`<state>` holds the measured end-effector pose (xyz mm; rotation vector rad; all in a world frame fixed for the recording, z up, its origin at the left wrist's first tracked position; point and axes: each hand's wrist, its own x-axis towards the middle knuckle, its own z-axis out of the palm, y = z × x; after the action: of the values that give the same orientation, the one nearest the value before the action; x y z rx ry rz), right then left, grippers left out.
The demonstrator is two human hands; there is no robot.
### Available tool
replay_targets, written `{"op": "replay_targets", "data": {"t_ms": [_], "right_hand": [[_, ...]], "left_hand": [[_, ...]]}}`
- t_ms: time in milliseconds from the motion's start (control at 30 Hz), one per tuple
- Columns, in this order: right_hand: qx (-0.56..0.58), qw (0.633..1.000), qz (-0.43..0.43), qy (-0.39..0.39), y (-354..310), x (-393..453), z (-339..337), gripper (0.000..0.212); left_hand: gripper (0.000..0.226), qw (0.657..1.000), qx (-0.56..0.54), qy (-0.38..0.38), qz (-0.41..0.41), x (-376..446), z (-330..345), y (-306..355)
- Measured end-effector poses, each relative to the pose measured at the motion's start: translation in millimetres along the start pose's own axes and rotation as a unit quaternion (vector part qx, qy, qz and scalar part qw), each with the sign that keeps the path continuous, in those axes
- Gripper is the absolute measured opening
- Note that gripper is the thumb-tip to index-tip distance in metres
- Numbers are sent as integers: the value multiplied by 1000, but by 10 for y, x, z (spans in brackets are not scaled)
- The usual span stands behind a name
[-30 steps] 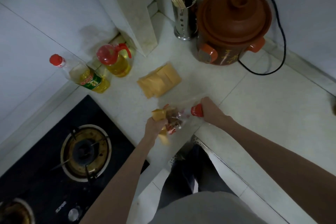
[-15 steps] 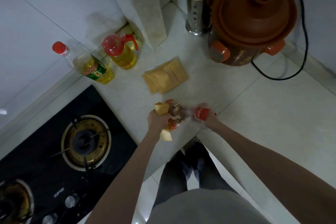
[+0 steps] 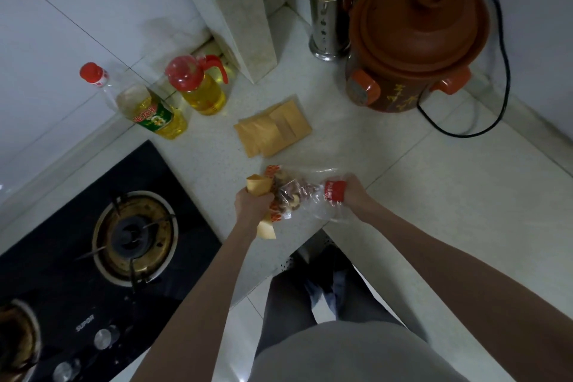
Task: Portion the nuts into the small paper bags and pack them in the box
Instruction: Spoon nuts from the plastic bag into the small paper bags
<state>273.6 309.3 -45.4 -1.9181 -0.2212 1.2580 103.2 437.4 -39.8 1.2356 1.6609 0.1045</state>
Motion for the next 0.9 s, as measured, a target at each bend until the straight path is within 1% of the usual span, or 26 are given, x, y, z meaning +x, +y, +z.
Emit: {"op": "replay_targets", "data": {"t_ms": [67,100,167,333,433,600,733,900], "right_hand": [[-33,999,6,-3,16,6,-61,11],[-38,999,16,-3,17,3,-84,14],[-25,999,21,1,45,25,-125,20],[20,1000,10,2,71,35,-188,18],[46,999,13,4,73,30,-263,15],[45,999,9,26,97,10,-427,21],[53,998,14,35,115,-39,-546,18],[59,997,22,55,140,-111,-705,18]], "left_hand": [[20,1000,-2,4,0,11,-23,-15],[19,1000,-1,7,-1,22,-37,-23],[24,1000,1,13,-8,43,-66,-34],[27,1000,-16,16,-12,104,-137,-58],[24,1000,-12,24,-9,153,-171,-51],[23,999,8,32,-10,207,-199,-53],[26,999,30,39,-6,256,-197,-55],[33,998,51,44,-3,293,-186,-66]]}}
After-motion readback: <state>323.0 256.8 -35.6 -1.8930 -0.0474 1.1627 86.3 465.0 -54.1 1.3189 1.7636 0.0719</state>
